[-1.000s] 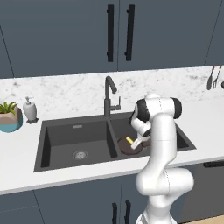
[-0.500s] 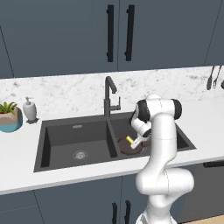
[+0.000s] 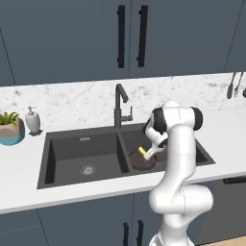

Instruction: Pick the pan and sponge and place them into the sink. Then turn on the water.

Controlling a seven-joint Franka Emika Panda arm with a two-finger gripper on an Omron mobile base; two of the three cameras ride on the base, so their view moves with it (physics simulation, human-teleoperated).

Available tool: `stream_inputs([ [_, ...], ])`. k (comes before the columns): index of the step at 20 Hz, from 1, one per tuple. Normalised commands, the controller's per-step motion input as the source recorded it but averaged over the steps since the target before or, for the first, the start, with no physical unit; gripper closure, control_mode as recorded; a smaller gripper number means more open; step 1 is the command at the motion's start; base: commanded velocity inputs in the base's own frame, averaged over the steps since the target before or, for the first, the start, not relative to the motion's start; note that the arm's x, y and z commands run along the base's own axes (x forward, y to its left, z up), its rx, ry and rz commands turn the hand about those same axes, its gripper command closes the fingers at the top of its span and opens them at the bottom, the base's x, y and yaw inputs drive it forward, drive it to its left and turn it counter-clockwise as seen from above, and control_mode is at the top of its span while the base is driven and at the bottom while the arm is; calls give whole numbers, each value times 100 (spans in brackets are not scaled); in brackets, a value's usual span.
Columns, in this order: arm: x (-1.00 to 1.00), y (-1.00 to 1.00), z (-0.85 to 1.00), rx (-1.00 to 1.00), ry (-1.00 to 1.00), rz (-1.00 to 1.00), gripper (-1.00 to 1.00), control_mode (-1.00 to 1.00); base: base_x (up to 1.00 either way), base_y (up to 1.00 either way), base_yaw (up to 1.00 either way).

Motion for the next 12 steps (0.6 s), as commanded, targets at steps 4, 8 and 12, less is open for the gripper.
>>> stream_inputs([
  [4, 0, 1, 75, 0, 3, -1, -100, -100, 0, 0, 0],
  [8, -7, 2, 88, 0, 4, 0, -100, -100, 0, 0, 0],
  [12, -57, 0, 100, 1, -12, 0, -100, -100, 0, 0, 0],
])
